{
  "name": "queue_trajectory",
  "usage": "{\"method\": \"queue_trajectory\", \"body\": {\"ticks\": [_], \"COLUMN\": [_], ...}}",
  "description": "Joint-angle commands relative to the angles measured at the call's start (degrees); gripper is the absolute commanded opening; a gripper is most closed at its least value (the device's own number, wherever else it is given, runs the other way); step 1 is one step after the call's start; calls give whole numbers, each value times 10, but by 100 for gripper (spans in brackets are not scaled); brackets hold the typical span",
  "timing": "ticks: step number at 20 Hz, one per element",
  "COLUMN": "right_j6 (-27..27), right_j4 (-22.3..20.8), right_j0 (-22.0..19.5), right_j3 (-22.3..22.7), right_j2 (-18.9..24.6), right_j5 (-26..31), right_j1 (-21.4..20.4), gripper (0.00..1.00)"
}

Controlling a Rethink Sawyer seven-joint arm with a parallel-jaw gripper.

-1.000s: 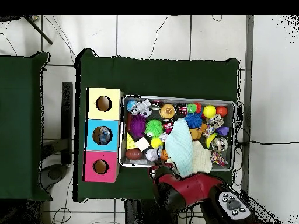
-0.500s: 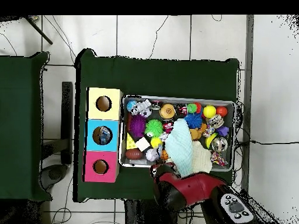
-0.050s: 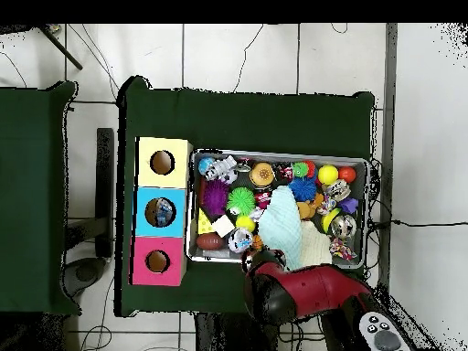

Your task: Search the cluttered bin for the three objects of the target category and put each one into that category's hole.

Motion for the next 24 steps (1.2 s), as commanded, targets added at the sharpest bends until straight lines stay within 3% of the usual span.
{"method": "queue_trajectory", "body": {"ticks": [1,16,24], "right_j6": [1,-5,25], "right_j4": [21,43,70], "right_j0": [-8,5,40], "right_j3": [-15,-36,-55], "right_j2": [60,70,61], "right_j5": [45,79,74], "right_j1": [-20,-14,-2], "gripper": [100,100,100]}}
